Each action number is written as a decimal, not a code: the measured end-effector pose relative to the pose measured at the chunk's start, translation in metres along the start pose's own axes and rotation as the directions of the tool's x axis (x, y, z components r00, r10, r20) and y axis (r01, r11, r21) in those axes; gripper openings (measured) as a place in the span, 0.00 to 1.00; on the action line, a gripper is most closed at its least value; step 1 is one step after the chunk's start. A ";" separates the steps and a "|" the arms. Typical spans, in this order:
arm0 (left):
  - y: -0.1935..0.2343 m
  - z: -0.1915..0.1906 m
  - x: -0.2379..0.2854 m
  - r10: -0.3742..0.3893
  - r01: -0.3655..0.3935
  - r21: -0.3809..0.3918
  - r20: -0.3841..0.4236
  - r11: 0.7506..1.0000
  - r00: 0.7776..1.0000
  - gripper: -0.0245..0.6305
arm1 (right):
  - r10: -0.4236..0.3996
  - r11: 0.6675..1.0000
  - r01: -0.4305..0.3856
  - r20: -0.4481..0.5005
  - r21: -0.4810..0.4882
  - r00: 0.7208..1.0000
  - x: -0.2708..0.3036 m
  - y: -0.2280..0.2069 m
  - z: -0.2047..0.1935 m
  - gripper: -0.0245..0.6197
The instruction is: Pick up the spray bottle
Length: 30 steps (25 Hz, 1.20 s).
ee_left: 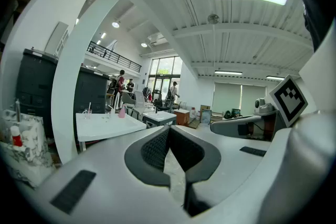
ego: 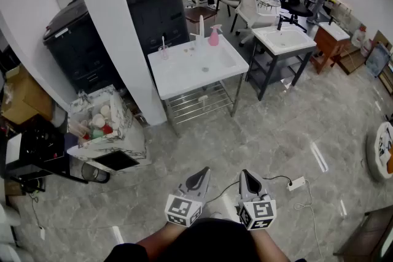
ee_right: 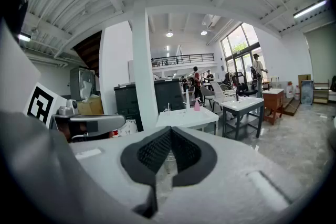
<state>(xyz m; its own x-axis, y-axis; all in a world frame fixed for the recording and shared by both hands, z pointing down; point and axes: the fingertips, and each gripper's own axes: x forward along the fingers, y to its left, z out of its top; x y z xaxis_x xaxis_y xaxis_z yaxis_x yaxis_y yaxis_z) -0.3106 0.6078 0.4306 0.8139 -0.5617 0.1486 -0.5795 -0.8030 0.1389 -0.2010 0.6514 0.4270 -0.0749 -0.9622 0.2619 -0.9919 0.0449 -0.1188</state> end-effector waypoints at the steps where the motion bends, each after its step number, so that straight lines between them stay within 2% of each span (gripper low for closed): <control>1: -0.007 -0.001 0.002 0.006 -0.006 0.007 0.007 1.000 1.000 0.06 | -0.002 1.000 0.002 0.004 -0.006 1.000 -0.005 -0.006 -0.001 0.03; 5: -0.028 -0.005 0.016 0.027 -0.028 0.014 0.020 1.000 0.999 0.06 | 0.002 1.000 -0.002 0.009 0.015 1.000 -0.020 -0.029 -0.009 0.04; 8: -0.038 -0.013 0.025 0.020 -0.020 0.019 -0.005 1.000 1.000 0.06 | 0.003 0.998 -0.003 -0.003 0.057 1.000 -0.029 -0.037 -0.022 0.04; 11: -0.044 -0.020 0.035 0.004 -0.003 0.045 -0.028 0.999 1.000 0.06 | 0.003 0.998 -0.002 -0.024 0.060 1.000 -0.035 -0.041 -0.039 0.04; 16: -0.041 -0.026 0.065 -0.003 0.005 0.042 -0.041 0.999 0.999 0.06 | -0.055 0.996 0.055 0.007 0.065 0.998 -0.028 -0.075 -0.038 0.04; 23: -0.018 -0.033 0.120 -0.030 0.030 -0.011 -0.044 0.999 0.999 0.06 | -0.138 0.990 0.138 0.016 0.013 0.990 0.004 -0.125 -0.030 0.04; 27: 0.014 -0.035 0.171 -0.047 0.046 -0.012 -0.060 0.999 0.997 0.06 | -0.185 0.982 0.186 -0.024 0.028 0.982 0.051 -0.165 -0.028 0.04; 30: 0.037 -0.029 0.214 -0.062 0.062 -0.007 -0.066 0.998 0.996 0.06 | -0.179 0.984 0.179 -0.060 -0.001 0.982 0.095 -0.182 -0.014 0.04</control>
<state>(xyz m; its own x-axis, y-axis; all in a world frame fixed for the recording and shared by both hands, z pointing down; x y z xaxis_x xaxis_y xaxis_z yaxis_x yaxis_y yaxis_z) -0.1591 0.4640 0.4959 0.8439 -0.4962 0.2039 -0.5283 -0.8348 0.1548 -0.0294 0.5552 0.4865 0.0979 -0.9367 0.3363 -0.9893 -0.1282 -0.0691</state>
